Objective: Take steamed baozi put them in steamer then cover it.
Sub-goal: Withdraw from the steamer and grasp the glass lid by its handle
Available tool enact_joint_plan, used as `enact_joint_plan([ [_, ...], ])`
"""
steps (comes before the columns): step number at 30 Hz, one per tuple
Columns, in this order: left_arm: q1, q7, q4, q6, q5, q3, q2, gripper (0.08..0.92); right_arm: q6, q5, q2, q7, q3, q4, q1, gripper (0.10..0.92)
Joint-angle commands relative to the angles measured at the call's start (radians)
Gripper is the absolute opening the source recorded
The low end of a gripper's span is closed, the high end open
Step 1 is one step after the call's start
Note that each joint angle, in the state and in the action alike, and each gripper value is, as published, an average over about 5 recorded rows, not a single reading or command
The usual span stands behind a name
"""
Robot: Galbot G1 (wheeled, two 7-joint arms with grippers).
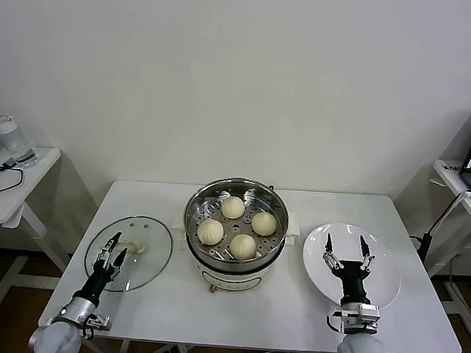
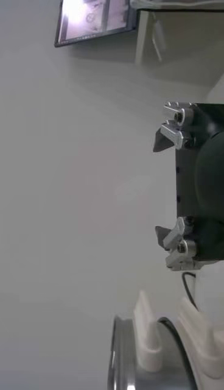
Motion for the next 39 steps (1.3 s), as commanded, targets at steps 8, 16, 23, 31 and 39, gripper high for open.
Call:
enact_joint_plan([
  [8, -0.090, -0.011, 0.075, 0.021, 0.034, 0.032, -0.009, 0.823, 0.011, -0.020, 0.021, -0.004, 0.012, -0.008, -0.014, 0.823],
  [16, -0.121, -0.009, 0.107, 0.028, 0.032, 0.051, -0.011, 0.823, 0.013, -0.027, 0.027, -0.005, 0.015, -0.008, -0.014, 0.823],
  [23, -0.142, -0.009, 0.143, 0.031, 0.031, 0.055, -0.017, 0.823, 0.015, -0.031, 0.031, -0.007, 0.017, -0.009, -0.015, 0.823],
  [31, -0.160, -0.003, 0.176, 0.039, 0.031, 0.055, -0.021, 0.823, 0.016, -0.032, 0.029, -0.009, 0.021, -0.009, -0.014, 0.823],
  [39, -0.163, 0.007, 0.194, 0.032, 0.027, 0.053, -0.020, 0.681, 0.015, -0.033, 0.026, -0.007, 0.021, -0.007, -0.011, 0.823],
])
